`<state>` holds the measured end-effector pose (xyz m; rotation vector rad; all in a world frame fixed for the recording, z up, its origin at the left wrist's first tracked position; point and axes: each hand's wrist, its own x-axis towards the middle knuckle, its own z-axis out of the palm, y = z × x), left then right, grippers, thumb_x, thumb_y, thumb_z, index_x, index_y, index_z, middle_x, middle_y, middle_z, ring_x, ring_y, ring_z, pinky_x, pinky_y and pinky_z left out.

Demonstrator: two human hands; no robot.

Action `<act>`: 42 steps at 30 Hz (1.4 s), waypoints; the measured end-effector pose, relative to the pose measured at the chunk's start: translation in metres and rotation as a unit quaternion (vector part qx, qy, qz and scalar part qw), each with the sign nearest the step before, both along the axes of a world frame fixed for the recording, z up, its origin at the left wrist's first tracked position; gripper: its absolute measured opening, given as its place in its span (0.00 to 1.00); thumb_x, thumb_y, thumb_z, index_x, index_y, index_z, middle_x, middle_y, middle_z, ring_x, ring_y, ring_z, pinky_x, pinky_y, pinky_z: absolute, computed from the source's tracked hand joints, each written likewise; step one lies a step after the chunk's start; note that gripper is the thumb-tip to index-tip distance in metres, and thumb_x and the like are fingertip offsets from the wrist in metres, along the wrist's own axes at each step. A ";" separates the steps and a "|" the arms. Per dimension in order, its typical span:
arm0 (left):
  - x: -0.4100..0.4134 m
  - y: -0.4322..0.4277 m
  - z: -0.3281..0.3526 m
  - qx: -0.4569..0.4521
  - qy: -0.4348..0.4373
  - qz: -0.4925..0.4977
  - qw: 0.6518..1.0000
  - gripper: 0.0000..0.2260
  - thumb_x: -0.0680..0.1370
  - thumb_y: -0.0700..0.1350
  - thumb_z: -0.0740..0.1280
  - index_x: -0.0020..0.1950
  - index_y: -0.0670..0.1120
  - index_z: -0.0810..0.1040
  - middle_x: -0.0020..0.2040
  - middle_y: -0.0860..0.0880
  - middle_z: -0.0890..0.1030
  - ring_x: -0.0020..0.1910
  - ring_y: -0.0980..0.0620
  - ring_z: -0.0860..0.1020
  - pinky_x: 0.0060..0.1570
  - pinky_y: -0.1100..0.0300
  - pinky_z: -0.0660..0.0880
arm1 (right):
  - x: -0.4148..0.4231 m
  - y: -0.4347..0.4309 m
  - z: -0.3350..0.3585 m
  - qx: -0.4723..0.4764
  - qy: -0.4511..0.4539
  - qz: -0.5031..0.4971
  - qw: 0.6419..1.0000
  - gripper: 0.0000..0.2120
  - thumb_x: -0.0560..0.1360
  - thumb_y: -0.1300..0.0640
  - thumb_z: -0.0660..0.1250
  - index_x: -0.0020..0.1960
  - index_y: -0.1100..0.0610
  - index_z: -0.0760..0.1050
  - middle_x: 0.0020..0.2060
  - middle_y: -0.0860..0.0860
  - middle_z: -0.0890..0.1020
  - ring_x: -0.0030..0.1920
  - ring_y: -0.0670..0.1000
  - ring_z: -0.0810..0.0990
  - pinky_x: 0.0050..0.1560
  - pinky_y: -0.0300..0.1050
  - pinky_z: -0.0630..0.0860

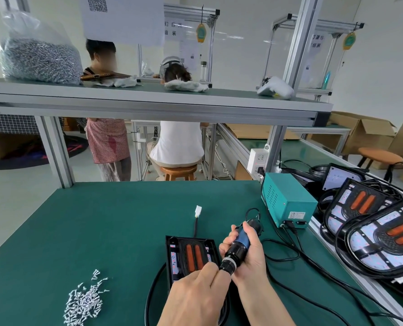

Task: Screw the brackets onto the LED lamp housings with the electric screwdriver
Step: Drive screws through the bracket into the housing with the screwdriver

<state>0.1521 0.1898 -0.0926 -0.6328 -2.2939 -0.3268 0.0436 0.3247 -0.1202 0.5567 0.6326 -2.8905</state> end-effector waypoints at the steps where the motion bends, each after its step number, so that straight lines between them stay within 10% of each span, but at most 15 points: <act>1: 0.000 0.000 -0.001 0.000 0.005 0.002 1.000 0.12 0.69 0.39 0.58 0.35 0.50 0.80 0.31 0.53 0.71 0.21 0.54 0.64 0.16 0.62 0.61 | 0.000 0.000 0.000 -0.002 0.000 0.002 1.000 0.12 0.77 0.49 0.69 0.50 0.58 0.73 0.33 0.49 0.73 0.26 0.46 0.72 0.27 0.37 0.66; 8: -0.001 -0.001 -0.001 0.015 -0.042 -0.009 0.999 0.08 0.60 0.49 0.74 0.36 0.51 0.80 0.35 0.55 0.76 0.21 0.56 0.68 0.17 0.64 0.64 | 0.001 -0.002 0.001 0.002 0.002 0.014 1.000 0.12 0.75 0.50 0.70 0.49 0.58 0.73 0.34 0.49 0.73 0.27 0.45 0.72 0.30 0.37 0.65; 19: -0.013 -0.048 -0.006 0.284 -0.252 0.197 0.904 0.27 0.72 0.59 0.73 0.66 0.49 0.72 0.58 0.55 0.69 0.59 0.49 0.75 0.48 0.54 0.73 | -0.001 -0.002 -0.001 0.000 -0.016 0.004 1.000 0.12 0.77 0.50 0.70 0.49 0.59 0.74 0.29 0.50 0.75 0.24 0.47 0.73 0.25 0.37 0.68; 28: -0.028 -0.051 -0.020 0.394 -0.484 0.111 0.774 0.28 0.71 0.57 0.77 0.62 0.53 0.65 0.50 0.60 0.77 0.48 0.64 0.75 0.41 0.72 0.67 | -0.001 -0.005 -0.004 0.001 0.000 0.004 1.000 0.16 0.69 0.51 0.74 0.49 0.59 0.74 0.30 0.51 0.75 0.24 0.47 0.73 0.25 0.38 0.69; 33: -0.024 -0.051 -0.026 0.450 -0.458 0.078 0.763 0.42 0.72 0.47 0.78 0.79 0.54 0.57 0.50 0.68 0.75 0.49 0.69 0.74 0.50 0.64 0.68 | 0.000 -0.007 -0.003 0.005 0.013 0.015 1.000 0.16 0.67 0.51 0.74 0.48 0.58 0.74 0.29 0.50 0.74 0.24 0.47 0.73 0.26 0.39 0.68; 42: -0.023 -0.054 -0.035 0.463 -0.434 0.055 0.771 0.46 0.73 0.47 0.77 0.80 0.65 0.51 0.47 0.71 0.79 0.45 0.77 0.76 0.43 0.77 0.68 | 0.005 -0.008 0.004 0.021 0.022 0.010 0.999 0.16 0.67 0.51 0.74 0.49 0.58 0.74 0.30 0.49 0.76 0.25 0.47 0.73 0.27 0.40 0.68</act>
